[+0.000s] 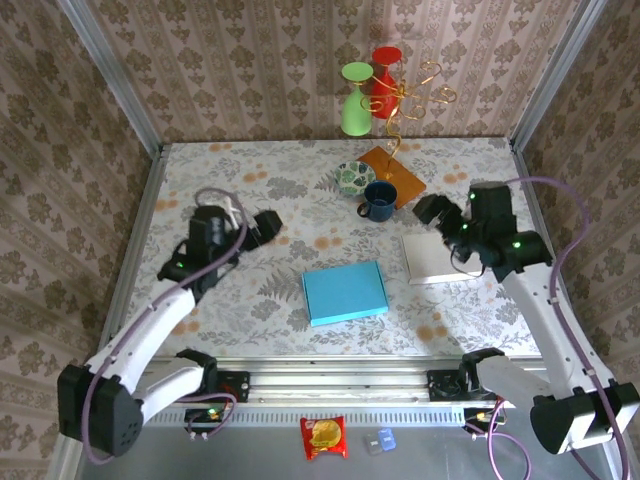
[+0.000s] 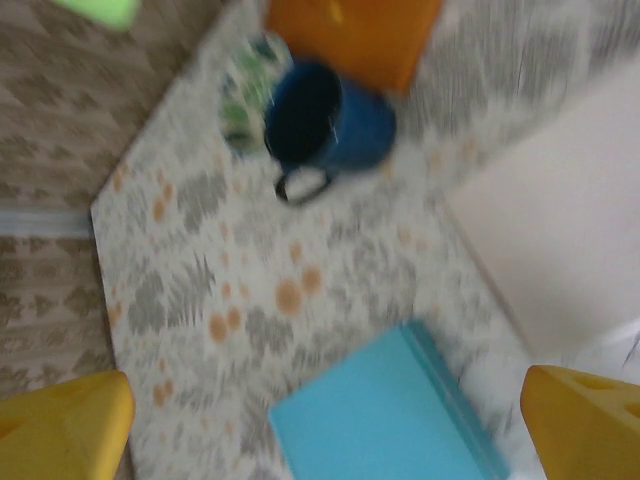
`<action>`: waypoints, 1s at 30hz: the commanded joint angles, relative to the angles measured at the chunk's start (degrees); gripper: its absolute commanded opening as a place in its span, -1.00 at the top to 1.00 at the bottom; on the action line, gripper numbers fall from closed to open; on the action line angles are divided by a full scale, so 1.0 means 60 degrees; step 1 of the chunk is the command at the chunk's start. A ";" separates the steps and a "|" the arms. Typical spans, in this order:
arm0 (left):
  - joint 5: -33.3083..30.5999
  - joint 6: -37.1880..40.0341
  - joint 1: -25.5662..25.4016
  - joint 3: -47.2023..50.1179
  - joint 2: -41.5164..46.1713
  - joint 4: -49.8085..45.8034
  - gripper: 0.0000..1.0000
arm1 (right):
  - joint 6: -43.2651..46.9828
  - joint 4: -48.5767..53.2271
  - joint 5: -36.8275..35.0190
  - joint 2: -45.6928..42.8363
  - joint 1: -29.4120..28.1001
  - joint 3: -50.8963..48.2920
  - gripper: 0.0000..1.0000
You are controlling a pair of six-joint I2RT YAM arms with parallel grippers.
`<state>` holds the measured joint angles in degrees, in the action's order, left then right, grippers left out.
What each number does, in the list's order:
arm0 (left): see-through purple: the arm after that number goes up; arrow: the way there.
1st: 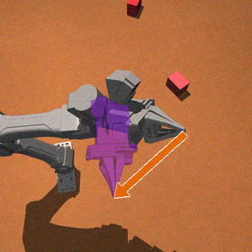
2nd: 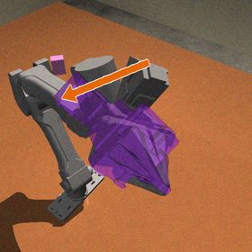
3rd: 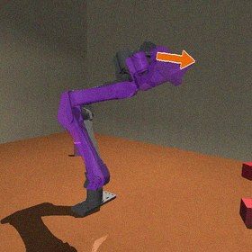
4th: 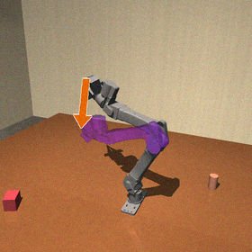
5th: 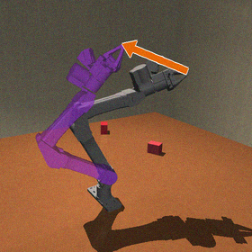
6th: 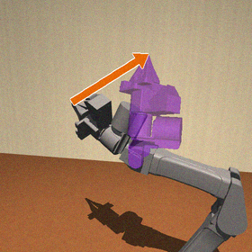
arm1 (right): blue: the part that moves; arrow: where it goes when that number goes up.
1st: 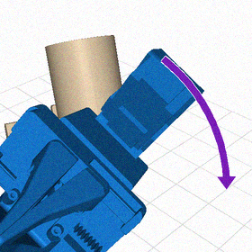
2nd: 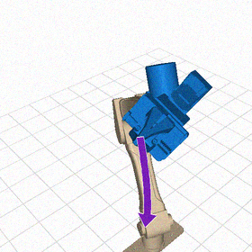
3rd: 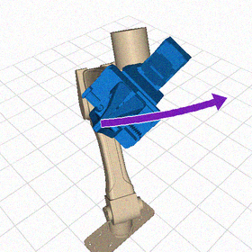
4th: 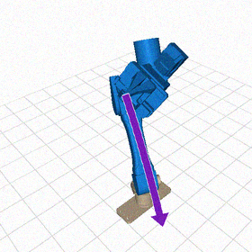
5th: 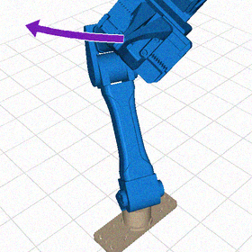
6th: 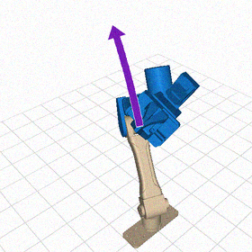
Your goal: Fold the paper box
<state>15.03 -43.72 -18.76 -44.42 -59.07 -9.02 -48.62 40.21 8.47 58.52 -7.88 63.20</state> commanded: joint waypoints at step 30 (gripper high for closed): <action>-0.3345 0.7583 0.2283 0.4709 -0.1694 0.8100 -1.00 | 0.7551 -1.3236 -0.3214 0.2185 0.0758 -0.7336 -1.00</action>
<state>-7.94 -1.78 -6.74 -16.43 -66.32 22.44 -5.41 -28.56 -13.26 68.69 -4.49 16.69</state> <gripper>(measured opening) 0.999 0.999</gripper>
